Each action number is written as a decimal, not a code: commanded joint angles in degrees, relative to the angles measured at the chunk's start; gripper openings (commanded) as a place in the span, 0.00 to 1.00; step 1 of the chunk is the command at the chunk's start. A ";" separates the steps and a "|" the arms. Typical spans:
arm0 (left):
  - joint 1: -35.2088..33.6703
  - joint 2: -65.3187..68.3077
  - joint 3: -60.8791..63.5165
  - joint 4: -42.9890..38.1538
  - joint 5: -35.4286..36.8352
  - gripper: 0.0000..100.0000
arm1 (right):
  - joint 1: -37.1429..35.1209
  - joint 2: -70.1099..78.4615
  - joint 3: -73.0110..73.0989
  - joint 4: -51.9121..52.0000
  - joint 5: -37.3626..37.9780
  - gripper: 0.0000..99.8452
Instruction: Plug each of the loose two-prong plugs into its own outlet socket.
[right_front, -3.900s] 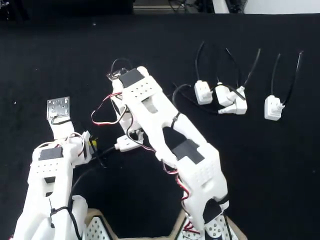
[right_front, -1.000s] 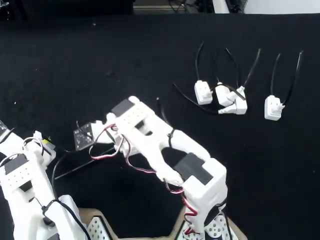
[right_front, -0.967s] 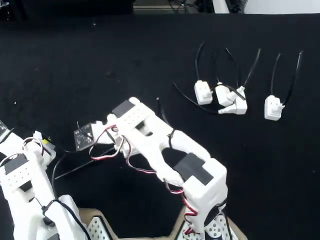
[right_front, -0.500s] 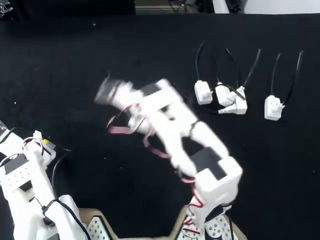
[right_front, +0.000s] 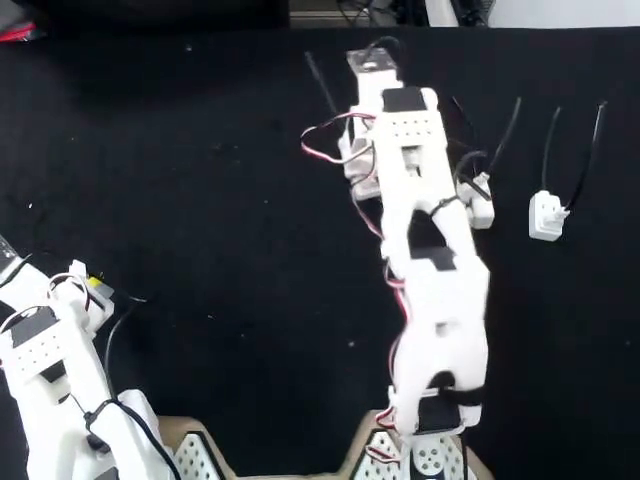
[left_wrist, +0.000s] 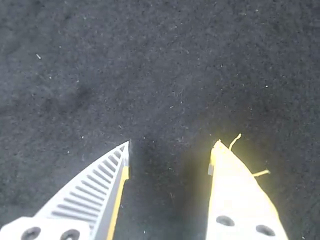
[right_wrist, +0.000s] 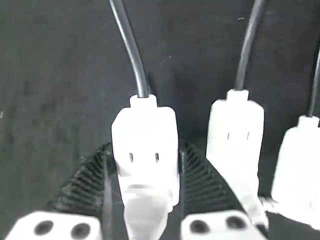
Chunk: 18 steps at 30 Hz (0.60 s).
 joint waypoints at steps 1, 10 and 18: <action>0.57 -1.14 -3.30 -0.79 0.44 0.26 | 2.46 10.24 -20.53 1.49 -8.70 0.01; 0.48 -1.14 -3.30 -0.79 0.44 0.26 | 3.87 31.34 -47.87 1.93 -8.97 0.01; 0.48 -1.14 -3.30 -0.79 0.44 0.26 | 0.70 37.14 -57.01 17.23 -8.70 0.01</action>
